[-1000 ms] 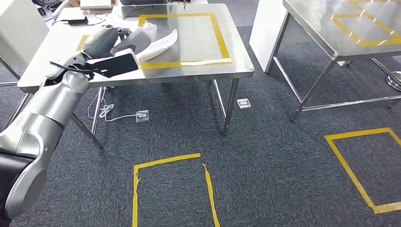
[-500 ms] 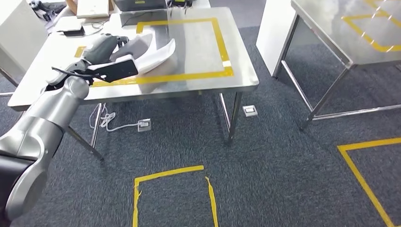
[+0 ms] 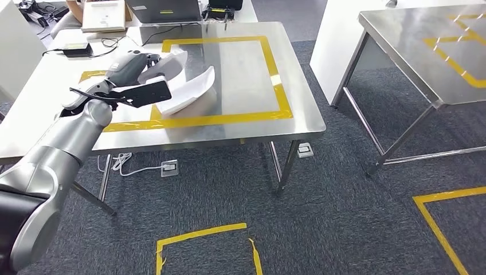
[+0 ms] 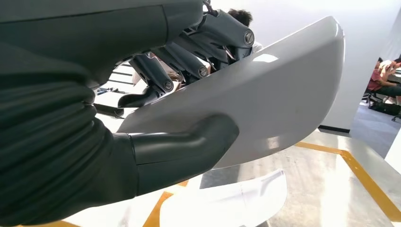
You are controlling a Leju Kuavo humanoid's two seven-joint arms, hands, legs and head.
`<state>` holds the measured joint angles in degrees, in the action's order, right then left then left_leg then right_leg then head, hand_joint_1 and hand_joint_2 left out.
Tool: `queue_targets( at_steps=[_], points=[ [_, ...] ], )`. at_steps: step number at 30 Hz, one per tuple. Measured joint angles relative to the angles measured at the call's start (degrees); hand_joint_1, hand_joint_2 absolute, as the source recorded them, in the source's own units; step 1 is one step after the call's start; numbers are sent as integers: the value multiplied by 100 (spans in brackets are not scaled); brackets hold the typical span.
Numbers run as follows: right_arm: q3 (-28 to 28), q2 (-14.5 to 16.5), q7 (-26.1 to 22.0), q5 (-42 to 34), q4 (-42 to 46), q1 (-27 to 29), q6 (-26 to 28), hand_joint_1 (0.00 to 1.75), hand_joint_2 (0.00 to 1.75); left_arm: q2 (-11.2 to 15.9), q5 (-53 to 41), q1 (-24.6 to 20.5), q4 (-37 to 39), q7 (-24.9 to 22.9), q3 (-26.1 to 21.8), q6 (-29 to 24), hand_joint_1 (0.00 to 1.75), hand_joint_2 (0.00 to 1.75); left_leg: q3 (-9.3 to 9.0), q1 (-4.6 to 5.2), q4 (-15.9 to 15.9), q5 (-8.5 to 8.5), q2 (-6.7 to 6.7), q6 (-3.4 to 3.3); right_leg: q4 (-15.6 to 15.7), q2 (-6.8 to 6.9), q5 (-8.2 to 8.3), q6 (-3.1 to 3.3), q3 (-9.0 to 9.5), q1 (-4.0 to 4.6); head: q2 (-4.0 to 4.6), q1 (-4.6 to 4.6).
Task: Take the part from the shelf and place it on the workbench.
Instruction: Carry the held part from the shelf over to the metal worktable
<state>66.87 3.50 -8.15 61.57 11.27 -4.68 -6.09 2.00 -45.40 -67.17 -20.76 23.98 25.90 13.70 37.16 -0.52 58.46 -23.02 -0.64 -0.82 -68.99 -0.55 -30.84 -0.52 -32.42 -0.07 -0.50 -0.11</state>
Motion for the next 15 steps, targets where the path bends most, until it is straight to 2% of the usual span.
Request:
queue_targets(
  at_steps=[1, 2, 3, 4, 5, 6, 8, 9, 10, 12, 13, 15],
  points=[
    [1, 2, 6, 0, 1, -3, 1, 0, 0, -14, -5, 6, 2, -6, -3, 0, 175, 175, -85, 0, -1, -81, -1, -12, -300, 10, -120, -23, -273, -6, 0, 8],
    [3, 3, 16, 0, 1, 1, 2, 0, 0, -27, -12, 20, 5, -13, -4, 0, 175, 175, -182, 0, -2, -175, -7, -14, -493, 15, -347, -41, -524, -12, 0, 18],
    [5, 3, 28, 0, 1, 6, 3, 0, 0, -37, -16, 36, 10, -19, -4, 0, 175, 175, -291, 0, -3, -275, -14, -11, -542, 17, -602, -45, -719, -14, 0, 27],
    [8, 4, 39, 0, 1, 13, 3, 0, 0, -43, -24, 51, 17, -26, -4, 0, 175, 175, -417, 0, -4, -383, -18, -2, -450, 18, -784, -39, -853, -16, 0, 36],
    [10, 4, 46, 0, 1, 21, 4, 0, 0, -46, -32, 64, 24, -33, -4, 0, 175, 175, -553, 0, -5, -495, -19, 9, -233, 19, -798, -28, -930, -16, 0, 44],
    [11, 4, 48, 0, 1, 35, 4, 0, 0, -54, -42, 76, 32, -43, -5, 0, 175, 175, -687, 1, -9, -607, -18, 22, 84, 22, -551, -6, -960, -13, 0, 49],
    [21, 4, 48, 0, -1, 79, 3, 0, 0, -73, -59, 108, 69, -64, -9, 1, 175, 175, -889, 16, -11, -818, -31, 59, 760, 39, 488, 48, -982, 7, 0, 59],
    [29, 5, 50, -1, -1, 94, 5, 0, 0, -85, -73, 124, 86, -81, -11, 8, 175, 175, -960, 24, -26, -913, -45, 90, 951, 43, 900, 81, -974, 25, 0, 56],
    [37, 7, 51, -3, -1, 98, 8, 0, 0, -88, -85, 130, 98, -95, -14, 16, 175, 175, -1025, 30, -27, -972, -59, 128, 1040, 46, 1110, 119, -959, 38, 0, 53],
    [47, 12, 52, -6, 1, 66, 13, 0, 0, -84, -105, 92, 76, -123, -27, 28, 175, 175, -1082, 23, 84, -963, -65, 218, 1034, 31, 999, 214, -828, 44, 0, 43],
    [48, 14, 51, -7, 2, 52, 13, 0, 0, -75, -106, 63, 65, -131, -39, 27, 175, 175, -1016, 18, 292, -887, -54, 250, 1058, 28, 924, 261, -730, 32, 0, 40],
    [51, 14, 55, -6, 4, 39, 15, 0, 0, -65, -115, 35, 66, -149, -66, 26, 175, 175, -618, 12, 945, -828, -23, 300, 1101, 19, 769, 325, -493, 13, 0, 25]
  ],
)
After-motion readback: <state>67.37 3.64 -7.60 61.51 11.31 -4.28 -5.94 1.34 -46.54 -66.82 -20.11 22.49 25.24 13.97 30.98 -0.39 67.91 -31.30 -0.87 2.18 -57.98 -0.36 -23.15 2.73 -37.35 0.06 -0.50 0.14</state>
